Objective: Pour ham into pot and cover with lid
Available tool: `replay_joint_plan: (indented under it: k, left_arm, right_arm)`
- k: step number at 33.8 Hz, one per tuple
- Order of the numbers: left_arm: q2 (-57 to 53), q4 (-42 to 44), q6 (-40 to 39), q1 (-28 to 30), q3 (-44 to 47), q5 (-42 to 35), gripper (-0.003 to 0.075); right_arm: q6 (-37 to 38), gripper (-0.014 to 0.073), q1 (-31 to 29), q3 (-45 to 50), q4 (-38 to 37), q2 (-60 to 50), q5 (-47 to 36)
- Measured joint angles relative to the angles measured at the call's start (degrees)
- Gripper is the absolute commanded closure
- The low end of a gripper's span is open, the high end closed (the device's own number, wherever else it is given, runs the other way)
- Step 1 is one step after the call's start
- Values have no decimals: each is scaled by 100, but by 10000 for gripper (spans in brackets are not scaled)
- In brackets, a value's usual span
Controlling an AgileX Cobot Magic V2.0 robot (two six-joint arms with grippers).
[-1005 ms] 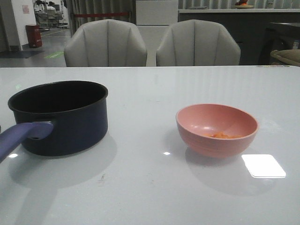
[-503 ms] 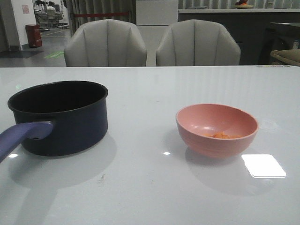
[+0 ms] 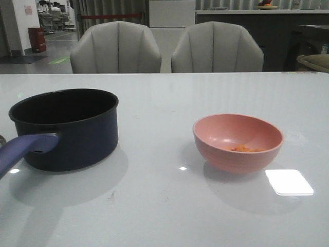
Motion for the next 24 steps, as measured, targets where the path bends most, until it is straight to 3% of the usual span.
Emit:
replay_joint_plan:
  k: [8,19,24]
  left_arm:
    - [-1419,-180,0,0,241,42,137]
    - [-3897,-732,0,-13,1865,-1129,137]
    - [-5085,-772,0,-349,2547,-1512,137]
  right_arm:
    - [0,427,0,0,0,0,0]
    - [0,427,0,0,0,0,0]
    - [0,427,0,0,0,0,0]
